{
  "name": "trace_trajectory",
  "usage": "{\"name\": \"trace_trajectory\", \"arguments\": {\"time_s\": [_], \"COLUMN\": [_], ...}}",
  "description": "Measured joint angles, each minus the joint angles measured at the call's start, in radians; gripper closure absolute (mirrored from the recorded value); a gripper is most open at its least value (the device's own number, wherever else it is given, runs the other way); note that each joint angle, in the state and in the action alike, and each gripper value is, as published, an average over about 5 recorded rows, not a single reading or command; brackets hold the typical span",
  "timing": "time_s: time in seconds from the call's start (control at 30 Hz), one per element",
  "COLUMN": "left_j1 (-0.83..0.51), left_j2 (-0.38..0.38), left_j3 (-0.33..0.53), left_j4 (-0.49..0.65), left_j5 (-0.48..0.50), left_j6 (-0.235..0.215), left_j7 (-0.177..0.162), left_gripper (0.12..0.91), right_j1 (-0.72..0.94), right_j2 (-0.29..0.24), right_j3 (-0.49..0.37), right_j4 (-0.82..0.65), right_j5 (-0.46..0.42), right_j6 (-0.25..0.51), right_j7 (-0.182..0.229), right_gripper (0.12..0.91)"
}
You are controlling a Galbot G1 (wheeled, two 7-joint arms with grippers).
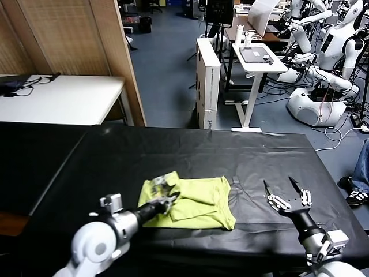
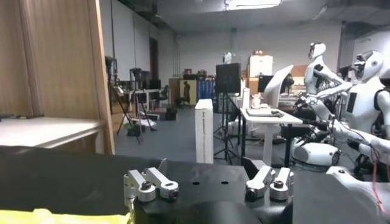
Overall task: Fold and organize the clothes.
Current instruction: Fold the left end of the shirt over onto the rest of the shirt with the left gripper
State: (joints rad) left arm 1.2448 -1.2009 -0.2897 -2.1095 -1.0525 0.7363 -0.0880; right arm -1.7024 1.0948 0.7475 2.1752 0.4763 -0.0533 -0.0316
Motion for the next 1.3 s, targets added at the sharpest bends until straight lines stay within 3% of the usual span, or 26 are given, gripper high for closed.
{"name": "trace_trajectory", "arguments": {"time_s": [0.37, 1.07, 1.17, 1.3], "left_j1": [-0.077, -0.084, -0.08, -0.067], "left_j2": [-0.09, -0.202, -0.214, -0.224], "left_j3": [0.089, 0.136, 0.135, 0.135], "left_j4": [0.056, 0.193, 0.199, 0.179], "left_j5": [0.04, 0.173, 0.186, 0.184], "left_j6": [0.0, 0.0, 0.0, 0.0], "left_j7": [-0.009, 0.003, 0.002, -0.007], "left_gripper": [0.847, 0.847, 0.807, 0.587], "right_j1": [0.009, 0.048, 0.056, 0.069], "right_j2": [0.001, -0.022, -0.039, -0.07], "right_j3": [-0.023, -0.073, -0.088, -0.12], "right_j4": [-0.017, -0.036, -0.042, -0.056], "right_j5": [-0.007, -0.018, -0.021, -0.031], "right_j6": [0.0, -0.007, -0.011, -0.015], "right_j7": [-0.003, -0.004, -0.006, -0.016], "right_gripper": [0.118, 0.118, 0.118, 0.118]}}
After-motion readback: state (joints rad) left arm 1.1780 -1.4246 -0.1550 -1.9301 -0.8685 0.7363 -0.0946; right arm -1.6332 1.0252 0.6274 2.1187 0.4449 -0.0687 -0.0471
